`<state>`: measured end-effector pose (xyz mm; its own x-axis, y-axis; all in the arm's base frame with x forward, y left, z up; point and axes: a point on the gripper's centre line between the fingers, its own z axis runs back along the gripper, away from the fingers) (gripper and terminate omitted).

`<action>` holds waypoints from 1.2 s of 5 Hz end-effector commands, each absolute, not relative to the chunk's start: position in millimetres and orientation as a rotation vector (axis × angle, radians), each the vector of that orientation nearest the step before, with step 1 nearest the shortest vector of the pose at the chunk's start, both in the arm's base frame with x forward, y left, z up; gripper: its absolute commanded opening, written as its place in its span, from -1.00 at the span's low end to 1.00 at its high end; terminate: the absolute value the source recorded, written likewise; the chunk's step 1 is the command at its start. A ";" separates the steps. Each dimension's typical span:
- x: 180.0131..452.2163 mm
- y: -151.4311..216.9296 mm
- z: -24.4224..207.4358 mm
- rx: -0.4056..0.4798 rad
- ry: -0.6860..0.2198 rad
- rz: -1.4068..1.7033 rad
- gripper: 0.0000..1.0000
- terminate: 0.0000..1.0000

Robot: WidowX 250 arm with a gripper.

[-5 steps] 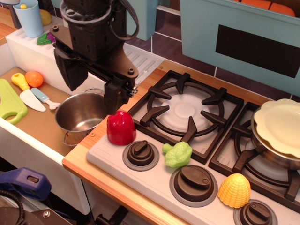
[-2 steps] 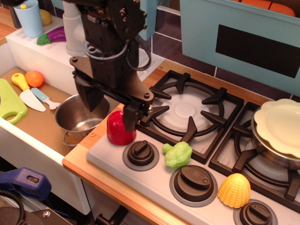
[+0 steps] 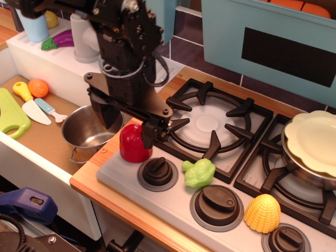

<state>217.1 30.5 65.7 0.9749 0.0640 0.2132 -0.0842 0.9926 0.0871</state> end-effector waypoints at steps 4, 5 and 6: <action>238.0 36.1 32.6 0.029 -0.293 0.063 1.00 -1.00; 237.4 36.1 37.4 0.015 -0.272 0.061 -1.00 -1.00; 233.8 44.1 51.0 0.058 -0.250 0.045 -1.00 -1.00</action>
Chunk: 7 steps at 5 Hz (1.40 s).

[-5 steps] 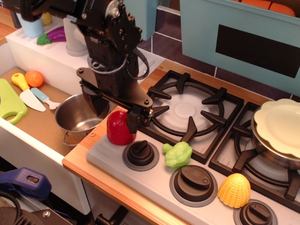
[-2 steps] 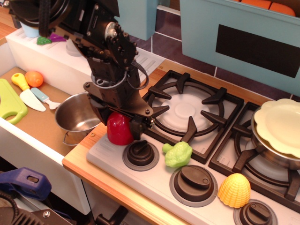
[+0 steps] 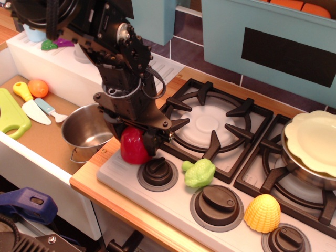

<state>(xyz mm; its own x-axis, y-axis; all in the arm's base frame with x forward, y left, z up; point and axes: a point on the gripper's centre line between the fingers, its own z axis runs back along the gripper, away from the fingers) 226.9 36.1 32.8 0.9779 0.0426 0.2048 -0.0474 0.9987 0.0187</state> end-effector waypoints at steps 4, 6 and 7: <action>256.4 130.7 48.3 0.195 -0.361 -0.112 -1.00 -1.00; 263.3 131.3 39.2 0.169 -0.400 -0.157 1.00 -1.00; 263.3 131.3 39.2 0.169 -0.400 -0.157 1.00 1.00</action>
